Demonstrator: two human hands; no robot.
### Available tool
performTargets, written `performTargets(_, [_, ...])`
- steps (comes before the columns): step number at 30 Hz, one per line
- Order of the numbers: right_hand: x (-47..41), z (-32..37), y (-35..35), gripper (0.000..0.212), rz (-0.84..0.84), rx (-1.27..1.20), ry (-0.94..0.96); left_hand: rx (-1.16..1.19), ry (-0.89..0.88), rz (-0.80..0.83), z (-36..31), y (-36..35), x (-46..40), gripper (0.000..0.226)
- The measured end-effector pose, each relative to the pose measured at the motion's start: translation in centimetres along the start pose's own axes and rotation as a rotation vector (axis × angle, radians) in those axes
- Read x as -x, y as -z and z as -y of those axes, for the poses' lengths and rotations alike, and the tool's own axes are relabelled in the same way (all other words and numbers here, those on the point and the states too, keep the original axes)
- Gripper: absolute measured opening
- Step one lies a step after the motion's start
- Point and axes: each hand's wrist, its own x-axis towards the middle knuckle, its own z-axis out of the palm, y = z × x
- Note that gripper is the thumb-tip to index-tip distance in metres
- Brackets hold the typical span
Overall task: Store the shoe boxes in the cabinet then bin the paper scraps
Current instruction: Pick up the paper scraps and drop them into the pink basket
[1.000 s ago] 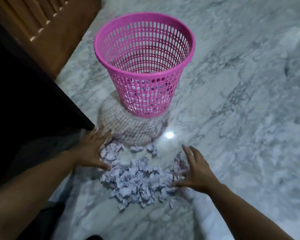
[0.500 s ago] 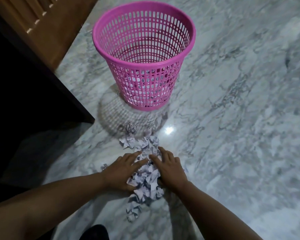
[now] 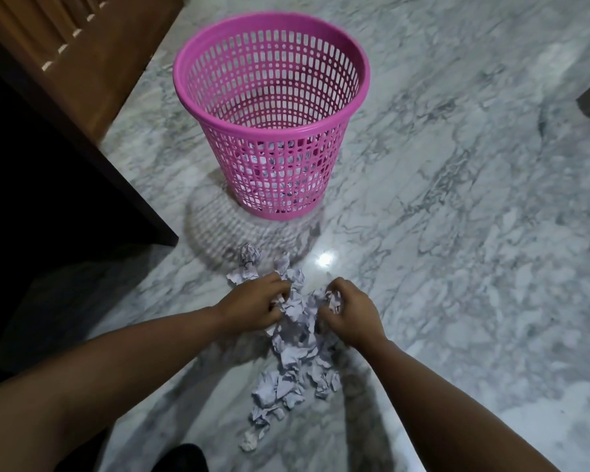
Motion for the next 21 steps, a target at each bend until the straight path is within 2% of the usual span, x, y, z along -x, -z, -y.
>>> performTargets(4, [-1.2,2.0,1.7,0.021,-0.148,-0.233,-0.097,0.114,-0.014,-0.124,-0.7,1.3,-1.1,0.012])
performTargets(11, [-3.0,7.0,4.9,0.012,-0.305,-0.676,-0.128,0.26,0.003,-0.404,-1.9,6.1,-2.5,0.015])
performTargets(16, [-5.4,10.6,8.5,0.008,-0.488,-0.72,0.11,0.383,-0.059,-0.451,-5.0,10.4,-2.9,0.015])
performTargets(21, [-7.2,15.2,13.2,0.004,-0.623,-0.804,0.302,0.521,-0.124,-0.581,-9.1,15.9,-3.5,0.018])
